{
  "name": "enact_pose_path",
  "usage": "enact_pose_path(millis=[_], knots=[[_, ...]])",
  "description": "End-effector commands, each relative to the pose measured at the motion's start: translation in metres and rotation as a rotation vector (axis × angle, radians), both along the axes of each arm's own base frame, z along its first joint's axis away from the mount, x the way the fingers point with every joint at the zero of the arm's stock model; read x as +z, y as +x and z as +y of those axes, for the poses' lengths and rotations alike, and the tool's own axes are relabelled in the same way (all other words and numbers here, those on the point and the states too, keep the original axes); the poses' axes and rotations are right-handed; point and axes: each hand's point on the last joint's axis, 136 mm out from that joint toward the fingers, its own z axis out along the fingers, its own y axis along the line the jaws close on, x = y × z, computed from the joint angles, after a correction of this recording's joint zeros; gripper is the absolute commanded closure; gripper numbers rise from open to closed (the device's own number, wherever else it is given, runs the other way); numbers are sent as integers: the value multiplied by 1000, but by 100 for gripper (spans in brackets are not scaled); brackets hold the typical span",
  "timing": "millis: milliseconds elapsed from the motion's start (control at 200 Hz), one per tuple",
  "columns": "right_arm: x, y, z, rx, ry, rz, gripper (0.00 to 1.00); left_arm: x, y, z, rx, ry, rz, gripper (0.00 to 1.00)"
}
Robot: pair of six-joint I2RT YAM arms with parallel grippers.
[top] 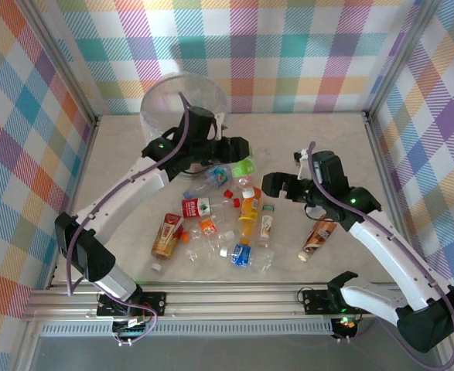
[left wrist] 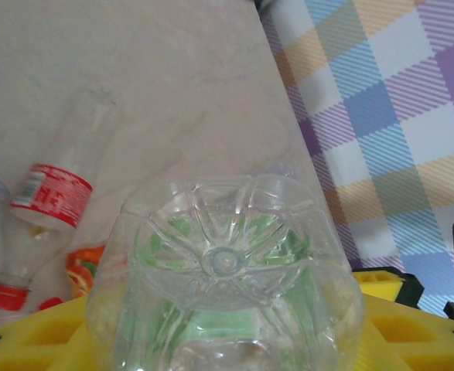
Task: Put the plastic bottles in the bin
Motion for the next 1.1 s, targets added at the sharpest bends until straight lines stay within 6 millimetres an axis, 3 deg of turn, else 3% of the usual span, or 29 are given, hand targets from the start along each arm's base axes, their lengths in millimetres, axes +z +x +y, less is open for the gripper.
enact_pose_path(millis=[0,80,265,635,990,1095], knots=[[1,3,-20,-86,-88,-17,0,37,-4,23,16,8,-74,42],[18,6,-12,-16,-96,-157,0,54,2,36,39,14,-108,42],[41,-5,1,143,-126,-251,0,88,17,65,90,25,-175,41],[109,-39,46,424,145,-434,0,116,72,120,186,75,-239,40],[127,-36,49,427,169,-507,0,142,124,155,290,50,-344,40],[130,-36,49,427,169,-518,0,140,137,163,318,88,-362,40]])
